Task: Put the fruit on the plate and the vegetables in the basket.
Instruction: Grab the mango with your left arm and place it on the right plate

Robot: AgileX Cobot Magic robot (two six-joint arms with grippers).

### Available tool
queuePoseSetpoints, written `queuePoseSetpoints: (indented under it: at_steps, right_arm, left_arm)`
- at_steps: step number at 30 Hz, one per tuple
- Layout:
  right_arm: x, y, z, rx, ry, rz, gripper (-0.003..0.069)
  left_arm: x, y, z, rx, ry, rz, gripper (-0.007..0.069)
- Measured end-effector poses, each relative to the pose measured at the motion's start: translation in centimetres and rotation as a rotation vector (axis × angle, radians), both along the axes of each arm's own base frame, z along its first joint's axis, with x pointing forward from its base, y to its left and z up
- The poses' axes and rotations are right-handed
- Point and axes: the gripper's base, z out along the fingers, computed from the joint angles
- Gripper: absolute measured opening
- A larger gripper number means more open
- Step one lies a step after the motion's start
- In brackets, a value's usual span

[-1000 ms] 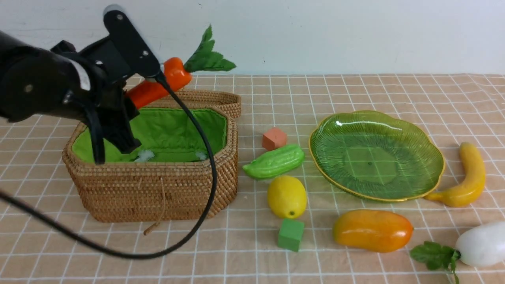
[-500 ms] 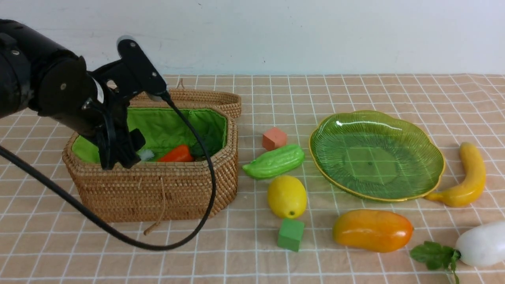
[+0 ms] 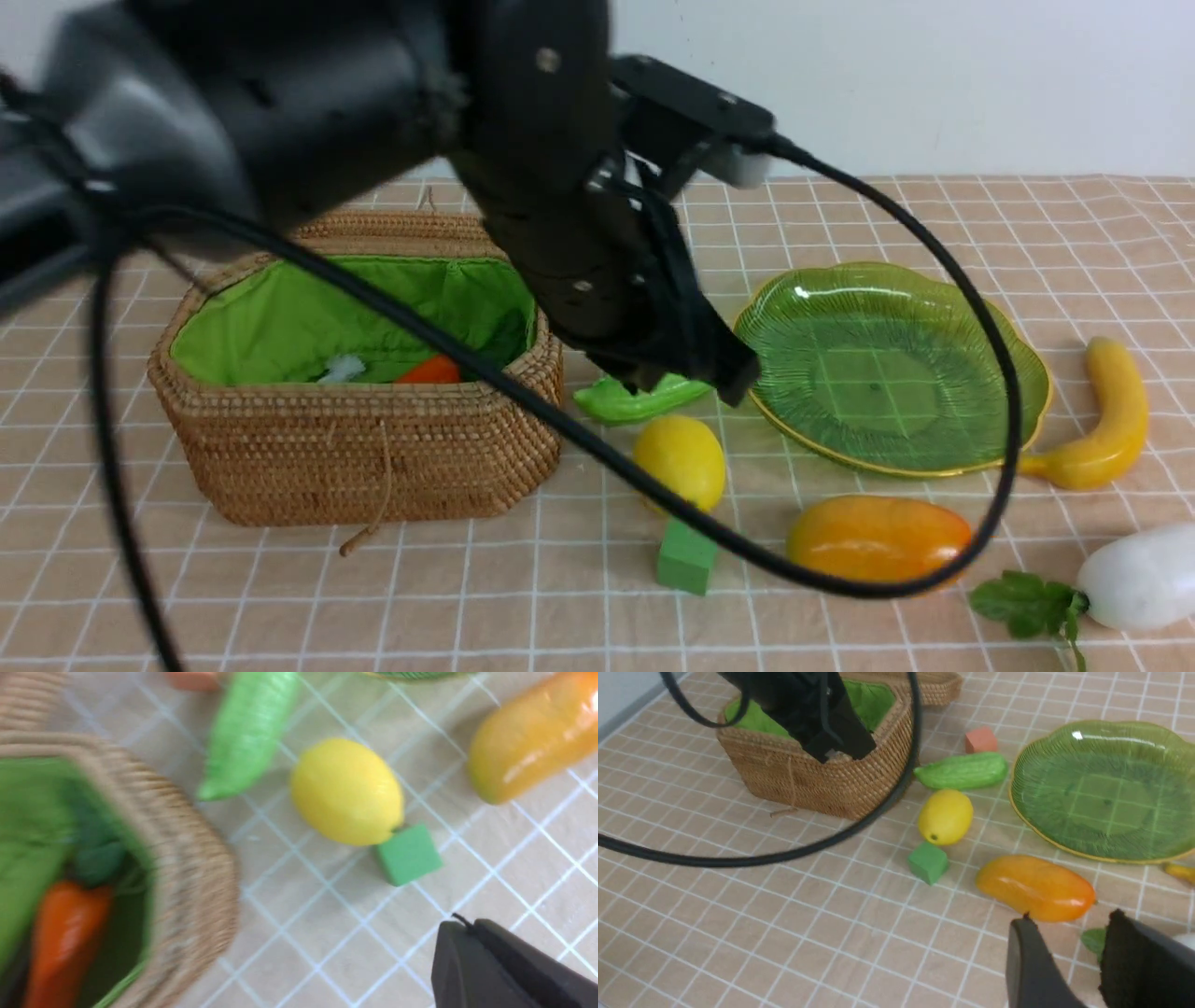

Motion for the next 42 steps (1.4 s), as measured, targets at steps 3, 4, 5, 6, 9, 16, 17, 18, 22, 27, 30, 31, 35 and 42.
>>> queuePoseSetpoints:
  at_steps: [3,4,5,6,9,16,17,18,22,27,30,31,35,42]
  right_arm:
    - [-0.2,-0.2,-0.4,-0.027,0.048,-0.011,0.0242]
    - [-0.3,-0.3,-0.6,-0.04,0.073,-0.013,0.0242]
    - [-0.4,-0.3,-0.8,-0.049,0.097,-0.009,0.0242]
    - [-0.5,-0.3,-0.9,-0.054,0.105,-0.008,0.0242]
    - [-0.5,-0.3,-1.0,-0.061,0.119,-0.006,0.0242]
    - [-0.6,-0.3,-1.0,-0.064,0.118,-0.005,0.0242]
    - [-0.6,-0.3,-1.0,-0.069,0.115,-0.002,0.0242]
    - [-0.6,-0.4,-1.0,-0.071,0.114,-0.001,0.0242]
    - [-0.6,-0.4,-1.0,-0.074,0.113,-0.001,0.0242]
    - [-0.6,-0.4,-1.0,-0.076,0.112,0.001,0.0242]
    - [-0.5,-0.4,-1.0,-0.08,0.111,-0.002,0.0242]
    - [-0.5,-0.4,-1.0,-0.083,0.111,-0.004,0.0242]
    - [-0.4,-0.7,-1.0,-0.1,0.097,-0.032,0.0242]
    - [0.2,-1.4,-0.8,-0.095,0.064,-0.136,0.0242]
  left_arm:
    - [1.1,-2.3,-2.8,0.038,0.051,0.006,0.0148]
    - [1.6,-3.2,-4.1,0.047,0.074,0.032,0.023]
    - [2.4,-4.0,-5.5,0.056,0.089,0.069,0.0307]
    - [2.9,-4.4,-6.4,0.059,0.092,0.108,0.0371]
    - [4.4,-5.1,-8.4,0.056,0.072,0.232,0.0543]
    - [6.9,-5.7,-11.4,0.065,-0.048,0.344,0.0662]
    - [7.2,-5.9,-12.0,0.065,-0.054,0.343,0.066]
    - [7.3,-6.0,-12.5,0.072,-0.051,0.343,0.0657]
    - [7.7,-6.1,-14.7,0.125,-0.05,0.338,0.0631]
    - [7.8,-6.1,-15.2,0.144,-0.057,0.337,0.0575]
    - [7.8,-6.1,-15.0,0.14,-0.052,0.344,0.0574]
    - [7.9,-6.2,-14.9,0.143,-0.041,0.354,0.0574]
    - [7.8,-6.7,-13.3,0.154,-0.036,0.369,0.0574]
    - [6.5,-10.5,-5.5,-0.073,-0.214,0.191,0.0574]
